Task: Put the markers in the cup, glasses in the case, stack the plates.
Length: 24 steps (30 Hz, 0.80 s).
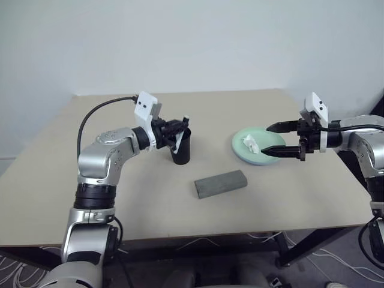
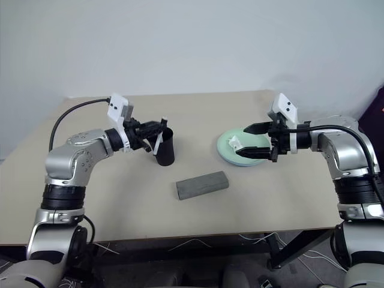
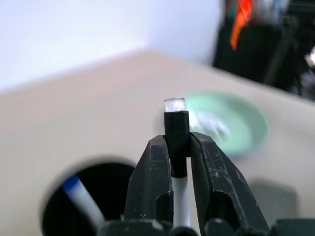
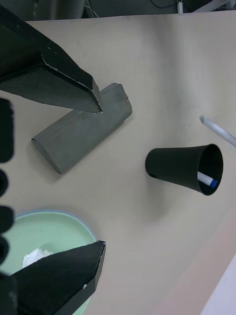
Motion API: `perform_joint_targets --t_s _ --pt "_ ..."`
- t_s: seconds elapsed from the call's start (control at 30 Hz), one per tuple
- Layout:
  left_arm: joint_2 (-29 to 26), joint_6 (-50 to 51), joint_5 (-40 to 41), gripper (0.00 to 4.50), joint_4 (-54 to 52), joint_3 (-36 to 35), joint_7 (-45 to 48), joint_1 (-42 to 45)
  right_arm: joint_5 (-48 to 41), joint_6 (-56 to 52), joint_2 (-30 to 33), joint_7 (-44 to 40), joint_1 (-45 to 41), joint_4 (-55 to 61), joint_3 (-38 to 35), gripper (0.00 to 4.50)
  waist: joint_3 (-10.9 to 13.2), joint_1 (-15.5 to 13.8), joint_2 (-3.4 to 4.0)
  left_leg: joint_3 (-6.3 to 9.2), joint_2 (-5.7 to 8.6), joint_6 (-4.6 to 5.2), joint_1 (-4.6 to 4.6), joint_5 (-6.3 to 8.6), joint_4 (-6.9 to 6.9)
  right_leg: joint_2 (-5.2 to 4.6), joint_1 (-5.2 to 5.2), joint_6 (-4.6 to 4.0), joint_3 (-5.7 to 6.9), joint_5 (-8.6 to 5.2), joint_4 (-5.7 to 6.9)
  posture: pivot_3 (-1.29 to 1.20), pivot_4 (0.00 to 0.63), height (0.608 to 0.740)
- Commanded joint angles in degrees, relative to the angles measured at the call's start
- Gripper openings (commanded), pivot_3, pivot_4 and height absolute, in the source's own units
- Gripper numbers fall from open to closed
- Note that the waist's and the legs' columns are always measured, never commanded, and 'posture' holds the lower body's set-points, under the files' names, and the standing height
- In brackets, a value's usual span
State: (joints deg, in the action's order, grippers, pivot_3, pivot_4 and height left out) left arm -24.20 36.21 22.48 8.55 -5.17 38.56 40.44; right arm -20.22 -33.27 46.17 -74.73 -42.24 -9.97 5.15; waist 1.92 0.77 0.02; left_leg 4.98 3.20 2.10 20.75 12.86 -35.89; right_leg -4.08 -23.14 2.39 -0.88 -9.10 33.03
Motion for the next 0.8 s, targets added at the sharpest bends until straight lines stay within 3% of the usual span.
perform_joint_targets --t_s 0.03,0.3,0.8 --pt "1.26 -10.54 -1.41 0.12 4.78 -4.00 -3.27 3.13 -0.28 0.83 0.01 0.24 -1.76 0.36 -1.29 4.50 0.00 -0.19 0.00 -0.02 0.04 0.00 -0.01 0.00 0.00 0.02 0.01 -0.01 0.00 0.00 0.00 0.00 0.000 0.727" --pt "3.80 -25.26 -2.18 0.12 19.29 -6.73 -4.66 5.96 -0.33 0.61 -0.23 0.54 -1.97 0.55 -1.30 4.50 -0.01 -0.76 0.01 -0.22 0.02 0.00 -0.08 -0.01 -0.04 0.13 0.05 -0.10 0.09 0.06 0.04 0.00 0.000 0.727" --pt "7.20 -34.19 -1.59 0.12 30.54 -7.72 -2.04 7.41 -0.67 0.23 -0.19 1.08 -1.58 1.18 -1.44 4.50 -0.03 -1.30 -0.02 -0.18 0.09 0.02 -0.03 -0.01 -0.10 0.10 0.10 -0.09 0.11 0.08 0.01 0.00 0.000 0.727"
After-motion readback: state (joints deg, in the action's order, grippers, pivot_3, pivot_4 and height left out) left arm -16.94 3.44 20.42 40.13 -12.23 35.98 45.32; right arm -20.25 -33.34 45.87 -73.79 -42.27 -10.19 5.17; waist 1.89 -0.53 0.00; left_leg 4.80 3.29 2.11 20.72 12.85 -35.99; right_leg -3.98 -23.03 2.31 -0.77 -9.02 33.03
